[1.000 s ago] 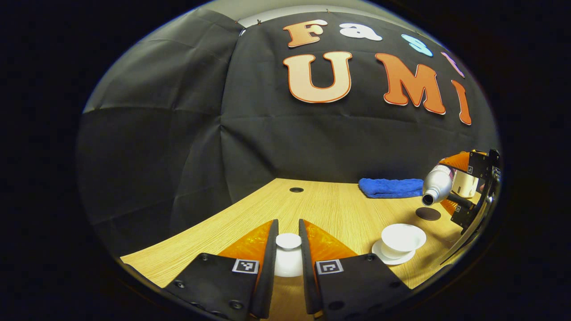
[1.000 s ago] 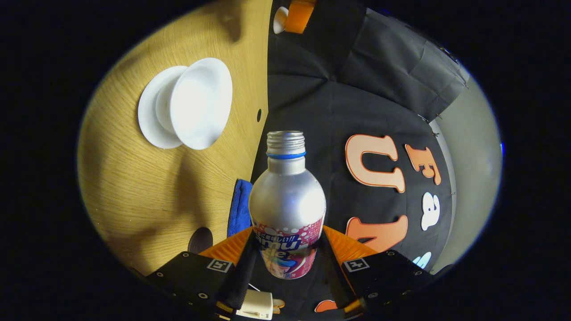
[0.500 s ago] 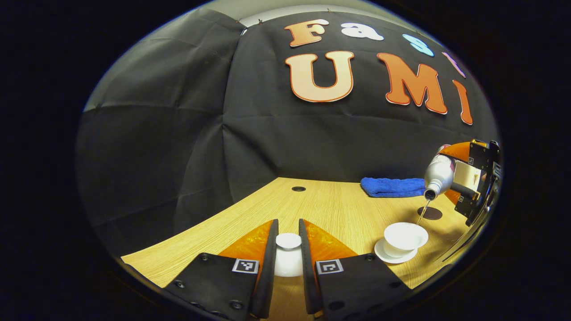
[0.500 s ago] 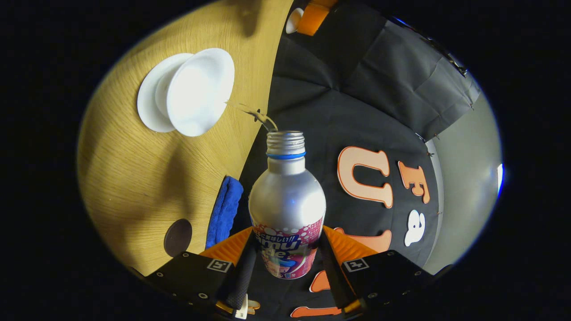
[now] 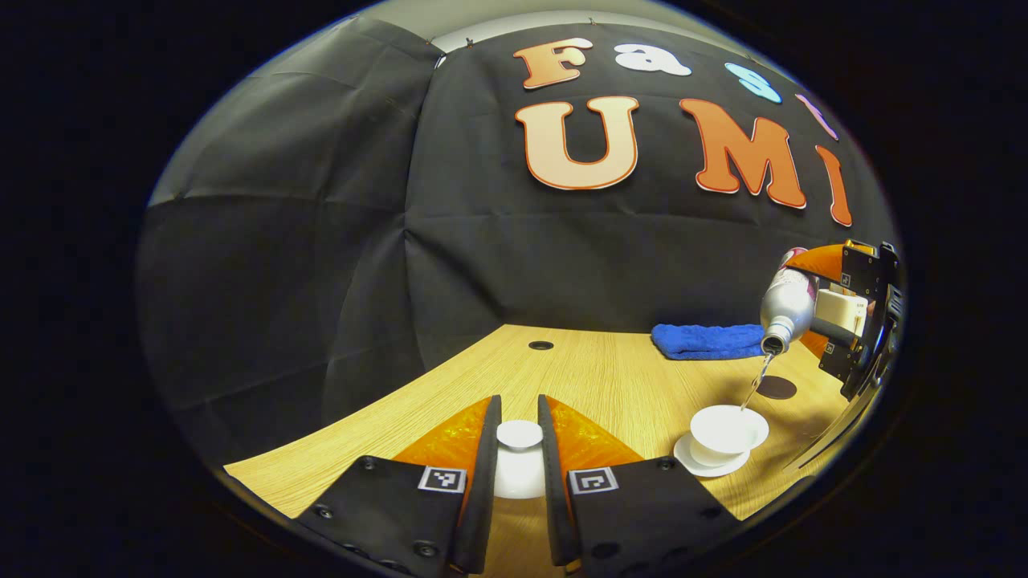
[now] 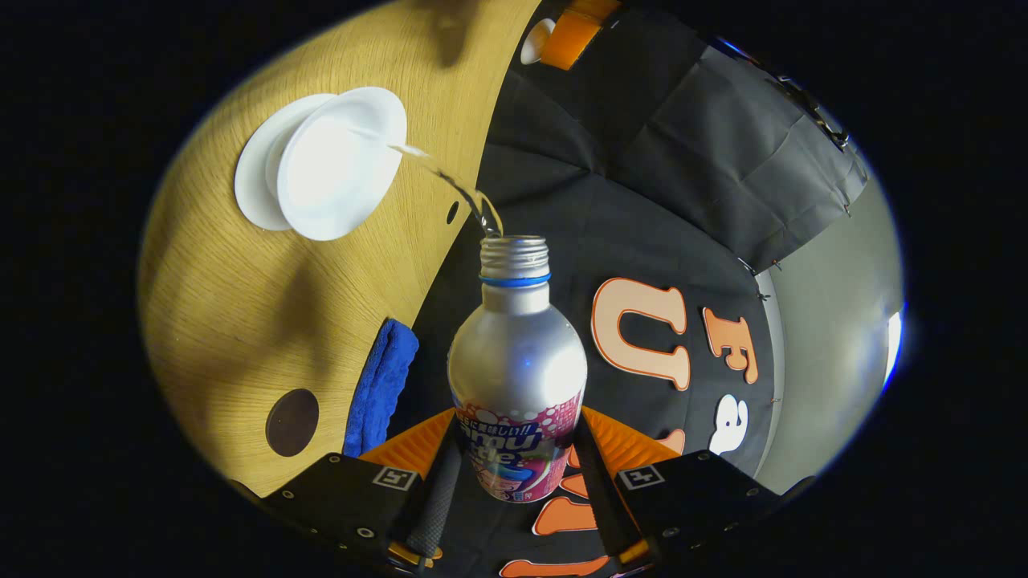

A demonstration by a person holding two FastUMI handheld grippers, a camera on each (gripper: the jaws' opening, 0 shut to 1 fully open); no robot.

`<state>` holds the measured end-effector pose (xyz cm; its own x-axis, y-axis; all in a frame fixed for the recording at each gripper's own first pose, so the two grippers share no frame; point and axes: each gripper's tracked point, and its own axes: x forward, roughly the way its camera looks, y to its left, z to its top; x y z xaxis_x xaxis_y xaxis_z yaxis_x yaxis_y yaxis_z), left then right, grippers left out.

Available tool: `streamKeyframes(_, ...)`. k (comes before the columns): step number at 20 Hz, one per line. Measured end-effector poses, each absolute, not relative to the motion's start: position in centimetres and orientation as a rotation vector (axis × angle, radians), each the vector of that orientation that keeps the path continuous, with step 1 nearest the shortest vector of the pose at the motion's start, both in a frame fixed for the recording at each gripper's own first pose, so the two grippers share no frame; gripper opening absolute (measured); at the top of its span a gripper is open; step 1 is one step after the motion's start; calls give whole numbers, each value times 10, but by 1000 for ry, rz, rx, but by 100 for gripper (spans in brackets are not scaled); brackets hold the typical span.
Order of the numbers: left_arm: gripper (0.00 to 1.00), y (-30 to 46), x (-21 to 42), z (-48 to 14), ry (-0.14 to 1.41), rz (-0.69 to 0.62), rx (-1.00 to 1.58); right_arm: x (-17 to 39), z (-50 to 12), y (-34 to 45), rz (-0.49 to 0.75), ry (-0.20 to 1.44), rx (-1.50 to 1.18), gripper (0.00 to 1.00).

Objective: Open the teacup lid with one hand, grasp the water bottle and pour water into the teacup with the other hand; after pouring, place the water bottle on the coaster and then close the teacup lid.

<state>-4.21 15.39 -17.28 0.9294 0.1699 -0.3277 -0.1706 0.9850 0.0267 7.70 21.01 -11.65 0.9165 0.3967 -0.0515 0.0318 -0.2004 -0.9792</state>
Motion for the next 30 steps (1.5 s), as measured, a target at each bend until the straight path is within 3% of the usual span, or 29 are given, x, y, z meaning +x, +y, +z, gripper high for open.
streamKeyframes(17,33,150,-40,-161,302,163,-15,75,-104,211,236,-460,-1860,75)
streamKeyframes(30,33,146,-35,-160,303,146,-20,78,-99,216,257,-534,-1925,76)
